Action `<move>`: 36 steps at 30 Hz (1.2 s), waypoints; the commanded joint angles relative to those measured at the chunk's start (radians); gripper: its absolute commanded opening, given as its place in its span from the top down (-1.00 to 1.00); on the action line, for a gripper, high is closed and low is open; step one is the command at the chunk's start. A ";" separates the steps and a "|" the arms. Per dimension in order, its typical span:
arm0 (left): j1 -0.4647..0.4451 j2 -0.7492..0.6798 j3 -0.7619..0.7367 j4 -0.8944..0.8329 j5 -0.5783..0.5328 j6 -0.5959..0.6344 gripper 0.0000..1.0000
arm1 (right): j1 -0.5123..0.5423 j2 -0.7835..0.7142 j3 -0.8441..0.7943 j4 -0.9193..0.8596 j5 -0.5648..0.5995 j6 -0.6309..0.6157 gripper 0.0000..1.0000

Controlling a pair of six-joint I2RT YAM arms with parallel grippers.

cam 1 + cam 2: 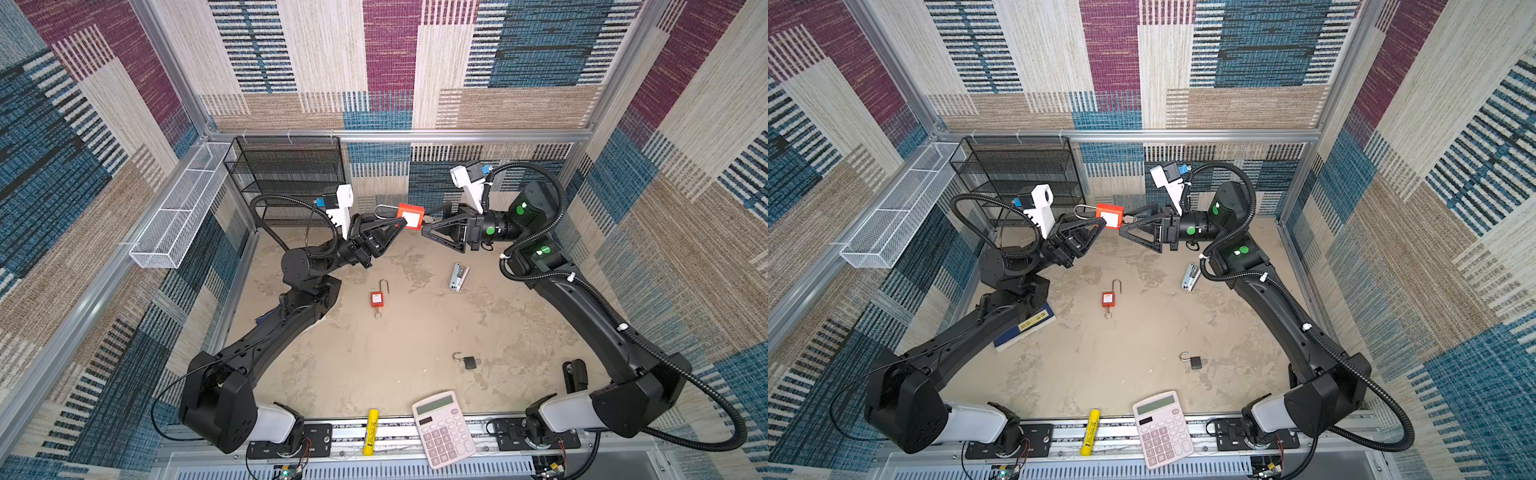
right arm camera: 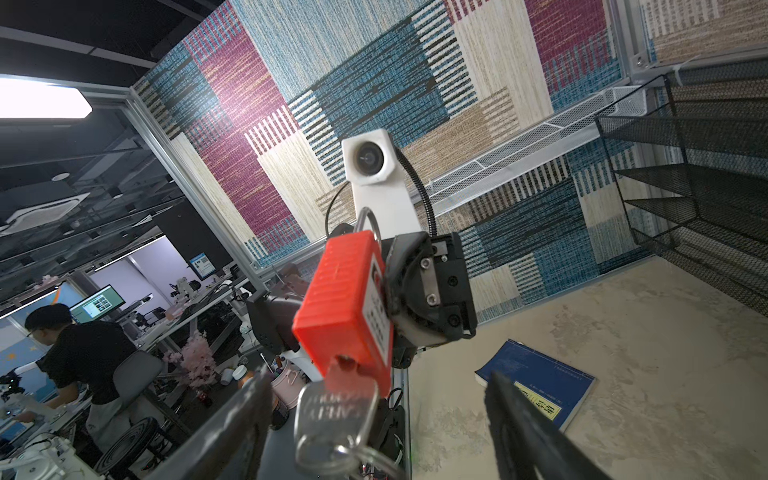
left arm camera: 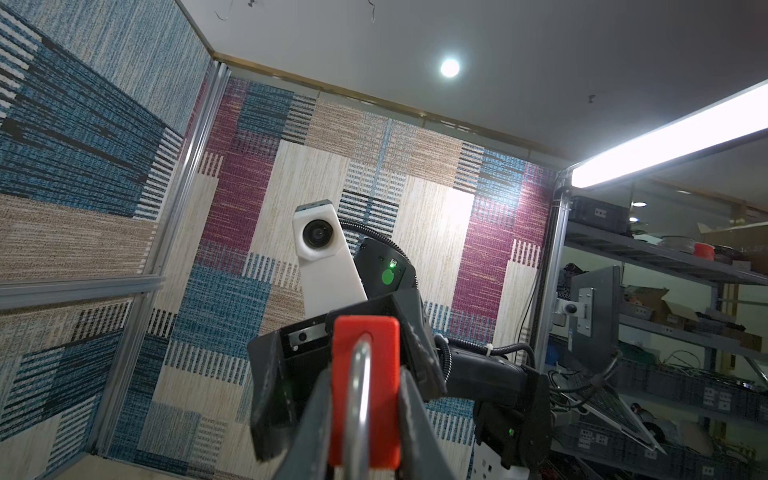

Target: Lock with the key

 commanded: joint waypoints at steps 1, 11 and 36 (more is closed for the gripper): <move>0.001 -0.014 0.008 0.024 0.019 0.037 1.00 | 0.000 0.005 0.018 0.011 -0.011 0.029 -0.60; 0.001 -0.022 -0.004 0.006 0.011 0.045 1.00 | -0.008 -0.023 0.018 0.013 0.005 0.050 -0.44; 0.002 0.001 0.017 0.010 0.005 0.024 1.00 | -0.009 -0.037 0.000 0.021 0.029 0.062 0.32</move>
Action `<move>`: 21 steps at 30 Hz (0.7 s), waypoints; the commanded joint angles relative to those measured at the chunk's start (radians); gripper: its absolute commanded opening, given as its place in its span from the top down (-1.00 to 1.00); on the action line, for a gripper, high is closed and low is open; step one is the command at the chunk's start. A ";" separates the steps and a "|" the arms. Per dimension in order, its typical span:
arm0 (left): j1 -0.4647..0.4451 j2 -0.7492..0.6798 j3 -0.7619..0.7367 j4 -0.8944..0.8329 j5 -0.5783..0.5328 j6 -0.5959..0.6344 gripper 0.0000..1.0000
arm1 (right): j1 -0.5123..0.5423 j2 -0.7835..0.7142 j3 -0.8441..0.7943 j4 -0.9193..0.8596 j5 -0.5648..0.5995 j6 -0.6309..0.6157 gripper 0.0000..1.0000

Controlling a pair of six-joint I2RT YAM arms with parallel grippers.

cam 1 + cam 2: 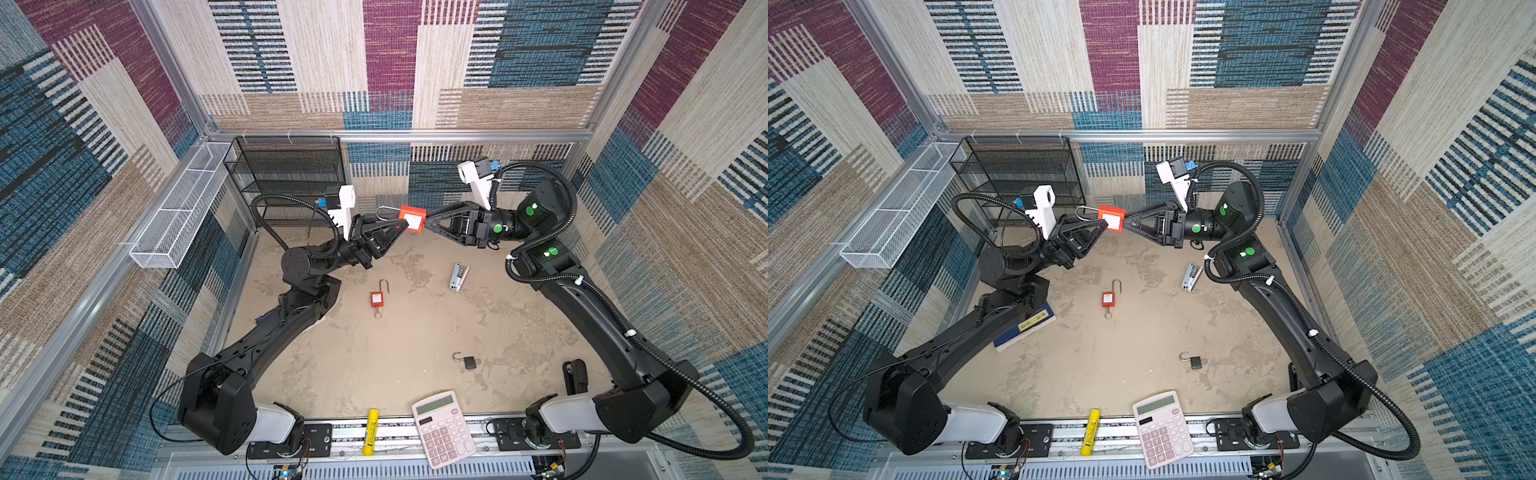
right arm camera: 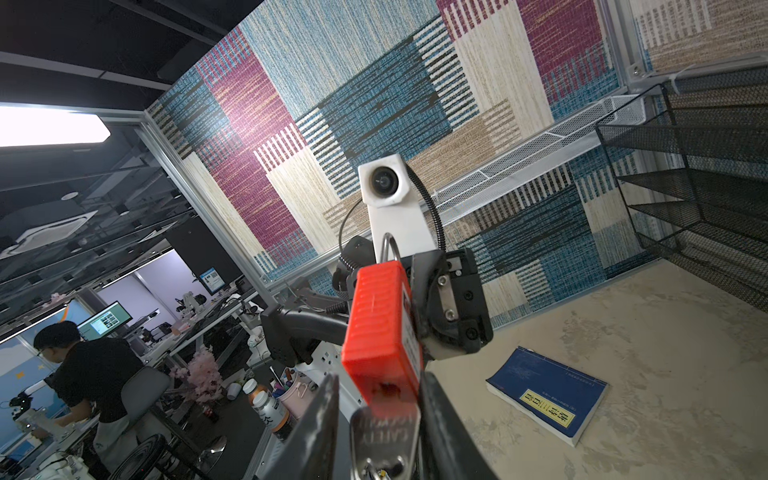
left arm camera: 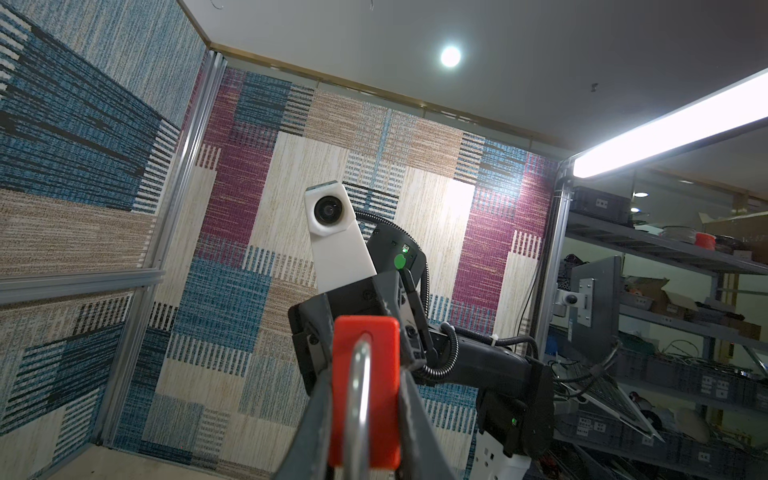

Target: Lock with the key

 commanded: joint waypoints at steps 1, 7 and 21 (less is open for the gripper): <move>0.002 0.003 0.014 0.040 -0.012 -0.001 1.00 | 0.002 -0.005 -0.001 -0.002 0.011 -0.014 0.33; 0.003 0.003 0.017 0.037 -0.012 -0.006 1.00 | 0.002 -0.009 0.002 -0.023 0.023 -0.039 0.34; 0.006 0.006 0.013 0.027 -0.019 -0.008 1.00 | 0.001 -0.018 -0.003 -0.034 0.026 -0.070 0.73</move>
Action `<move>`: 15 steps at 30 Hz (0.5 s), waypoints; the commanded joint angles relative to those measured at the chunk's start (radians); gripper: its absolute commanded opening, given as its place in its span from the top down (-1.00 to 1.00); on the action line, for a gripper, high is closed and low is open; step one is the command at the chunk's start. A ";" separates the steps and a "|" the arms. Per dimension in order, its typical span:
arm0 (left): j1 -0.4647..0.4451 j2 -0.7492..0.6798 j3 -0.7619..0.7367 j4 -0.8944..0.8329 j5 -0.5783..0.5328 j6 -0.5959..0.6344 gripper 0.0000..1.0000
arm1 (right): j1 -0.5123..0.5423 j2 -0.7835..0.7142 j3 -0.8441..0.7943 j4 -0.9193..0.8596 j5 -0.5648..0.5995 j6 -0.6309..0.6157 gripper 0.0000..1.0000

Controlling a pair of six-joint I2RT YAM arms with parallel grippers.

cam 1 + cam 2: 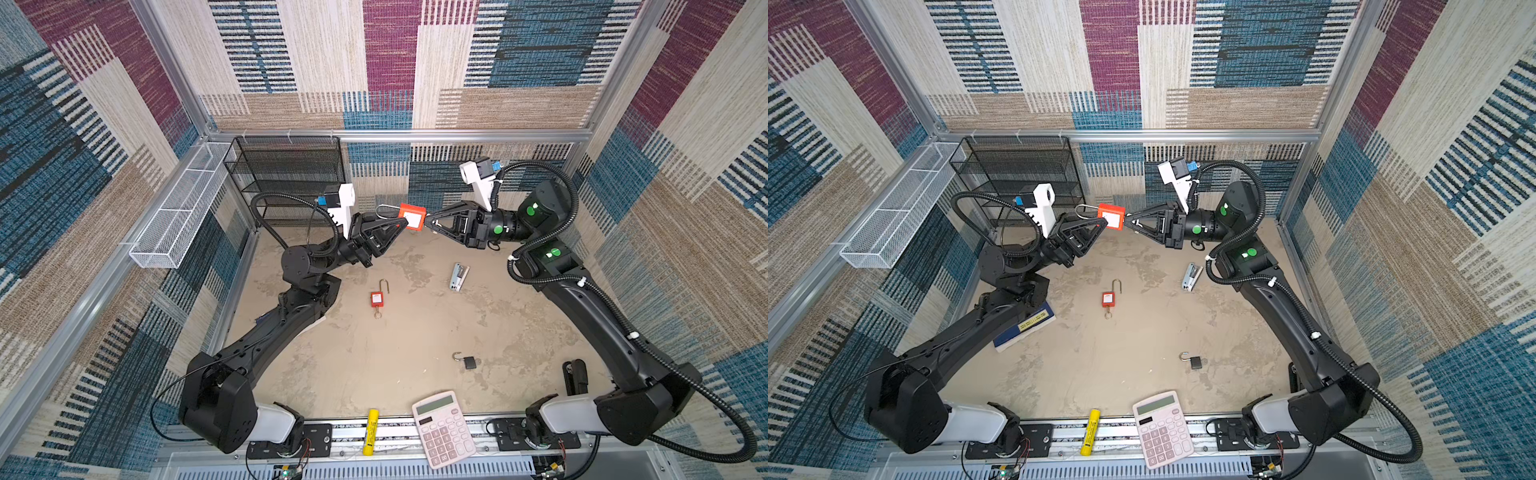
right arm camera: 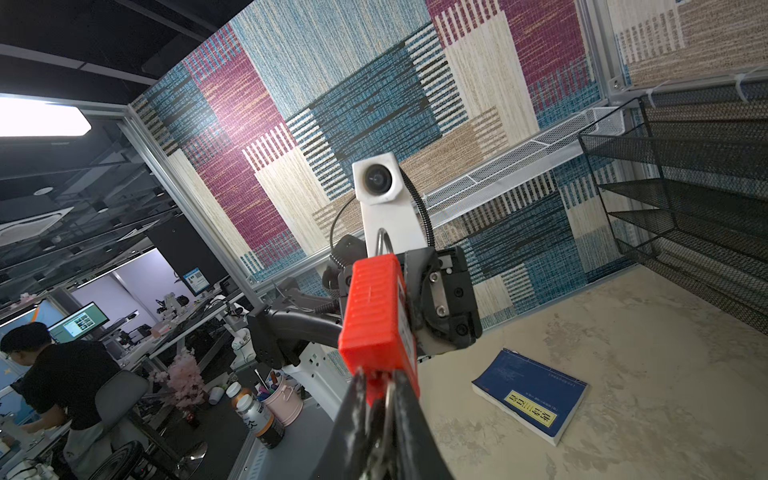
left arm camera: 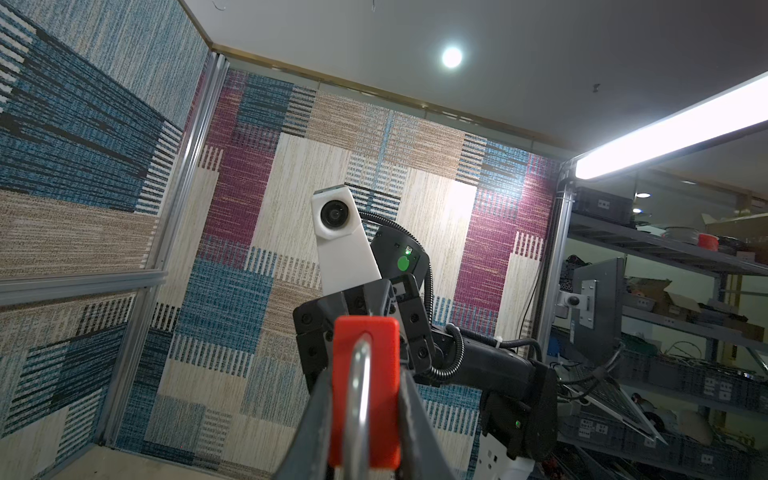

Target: Lock with the key

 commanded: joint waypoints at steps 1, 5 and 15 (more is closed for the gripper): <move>0.001 0.002 0.004 0.031 -0.018 -0.005 1.00 | 0.002 -0.007 -0.003 0.011 0.004 -0.008 0.74; 0.001 0.002 0.003 0.021 -0.023 -0.006 1.00 | 0.002 -0.010 -0.004 0.005 0.012 -0.024 0.84; 0.003 -0.015 -0.035 -0.012 -0.093 0.020 1.00 | 0.002 -0.099 -0.111 0.113 0.110 -0.117 1.00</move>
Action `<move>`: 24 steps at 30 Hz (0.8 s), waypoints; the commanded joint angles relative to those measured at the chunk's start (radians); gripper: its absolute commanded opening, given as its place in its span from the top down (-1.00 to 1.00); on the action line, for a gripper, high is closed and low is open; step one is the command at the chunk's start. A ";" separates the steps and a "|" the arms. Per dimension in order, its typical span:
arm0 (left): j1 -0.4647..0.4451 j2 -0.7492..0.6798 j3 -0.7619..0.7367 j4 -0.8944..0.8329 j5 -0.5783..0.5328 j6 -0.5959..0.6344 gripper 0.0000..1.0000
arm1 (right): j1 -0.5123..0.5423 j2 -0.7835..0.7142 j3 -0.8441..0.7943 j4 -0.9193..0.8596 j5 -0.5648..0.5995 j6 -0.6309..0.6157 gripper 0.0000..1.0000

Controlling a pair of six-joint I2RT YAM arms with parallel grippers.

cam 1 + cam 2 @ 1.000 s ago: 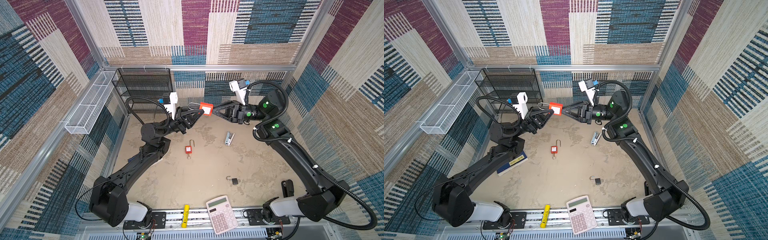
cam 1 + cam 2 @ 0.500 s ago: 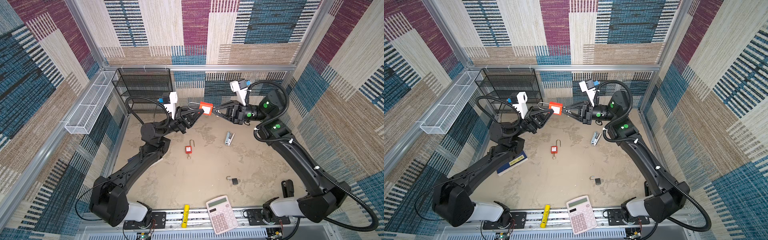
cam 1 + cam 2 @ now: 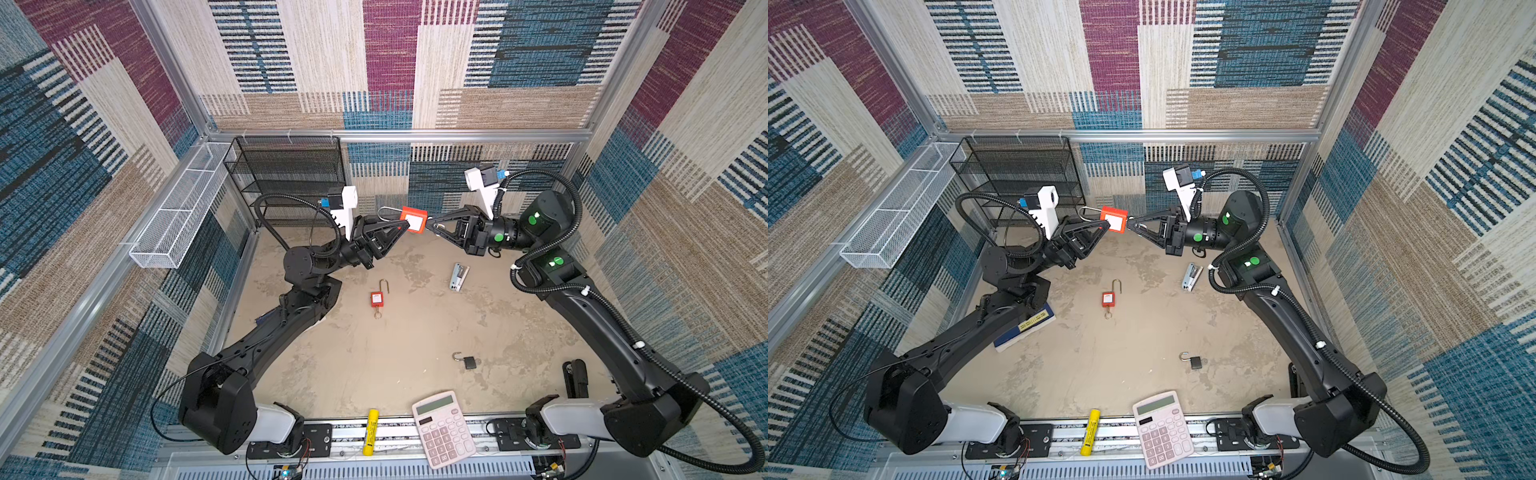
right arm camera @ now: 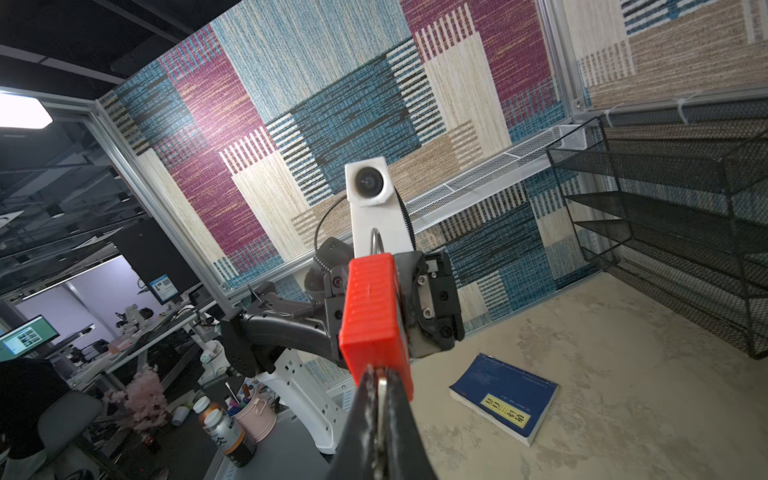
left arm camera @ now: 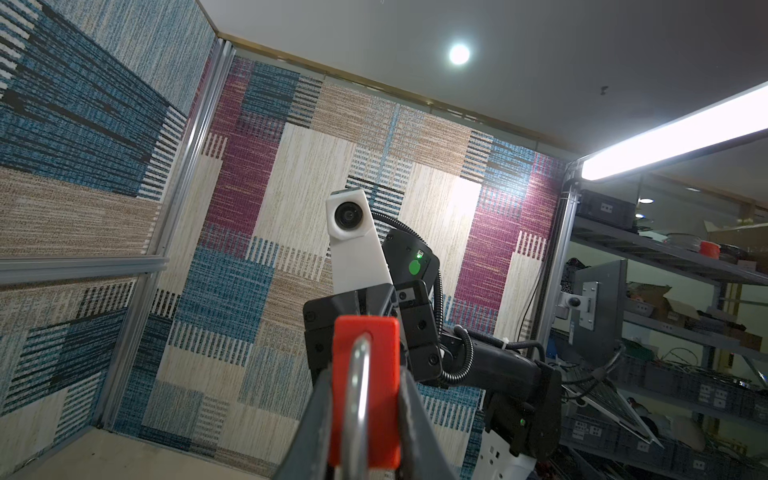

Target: Lock with the key

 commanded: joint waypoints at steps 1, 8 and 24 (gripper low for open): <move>0.004 -0.010 -0.009 0.001 -0.089 0.019 1.00 | 0.001 -0.034 -0.017 0.115 0.026 -0.042 1.00; 0.004 -0.022 0.002 -0.042 -0.085 0.014 1.00 | 0.001 -0.071 -0.015 0.034 0.100 -0.211 1.00; 0.045 -0.028 0.011 -0.073 -0.089 -0.045 1.00 | 0.001 -0.125 -0.071 -0.008 0.151 -0.361 1.00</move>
